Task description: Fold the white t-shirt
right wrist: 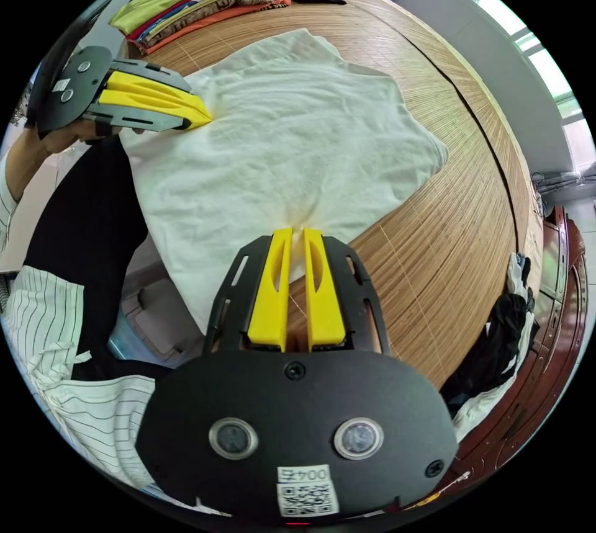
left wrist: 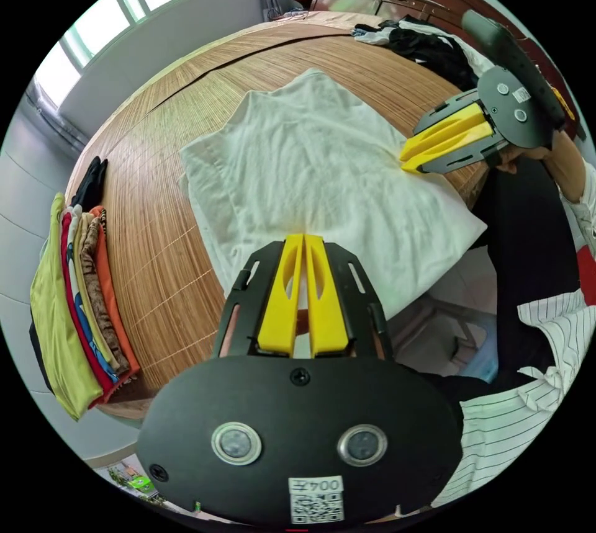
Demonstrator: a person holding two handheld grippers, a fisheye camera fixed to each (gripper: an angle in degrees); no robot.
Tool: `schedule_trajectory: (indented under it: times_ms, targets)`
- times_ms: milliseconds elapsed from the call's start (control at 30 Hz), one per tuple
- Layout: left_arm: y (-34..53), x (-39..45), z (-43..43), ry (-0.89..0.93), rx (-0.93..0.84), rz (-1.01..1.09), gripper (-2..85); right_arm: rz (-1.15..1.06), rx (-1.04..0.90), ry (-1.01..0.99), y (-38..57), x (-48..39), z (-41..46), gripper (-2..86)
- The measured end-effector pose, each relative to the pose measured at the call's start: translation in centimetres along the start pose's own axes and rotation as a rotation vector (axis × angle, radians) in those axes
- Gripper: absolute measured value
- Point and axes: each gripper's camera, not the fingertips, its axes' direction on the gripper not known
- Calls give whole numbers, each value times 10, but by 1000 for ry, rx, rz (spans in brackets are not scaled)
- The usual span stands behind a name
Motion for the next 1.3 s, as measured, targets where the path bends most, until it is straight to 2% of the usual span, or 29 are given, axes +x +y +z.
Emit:
schedule_trajectory:
  times_ms: [233,367,433,500,567,667,733,867,933,1000,1100,1200,1300]
  targets:
    - [0,-6,-16,28,27,15,2,-1,15,-49,-5,-3,3,50]
    - [0,-1,-27,-10,39,41,1,-47,79,-10,8,-10,1,30]
    - [1,-3,-34,-17,41,32,1,-51,13,21,5,-3,-5,8]
    - [1,-6,-38,-15,44,16,1,24,50,36,3,14,-21,0]
    - [1,-11,-43,-5,46,-7,1,234,216,-61,-2,53,-40,-4]
    - [3,-24,-50,23,51,-37,2,408,311,-167,-18,94,-33,-5]
    - [5,-32,-55,36,54,-39,2,470,291,-190,-32,113,-15,-4]
    - [10,-50,-61,76,61,-67,3,614,115,-257,-32,157,46,-6]
    - [15,-63,-65,106,70,-93,3,687,170,-366,-10,172,48,-6]
    - [17,-72,-69,123,73,-104,3,646,208,-399,11,168,37,-6]
    - [25,-94,-94,141,66,-157,3,451,242,-477,59,130,16,-7]
    - [70,-129,-127,183,146,-294,3,334,264,-609,120,87,13,-7]
    - [117,-153,-126,184,115,-390,2,300,253,-717,163,60,32,-5]
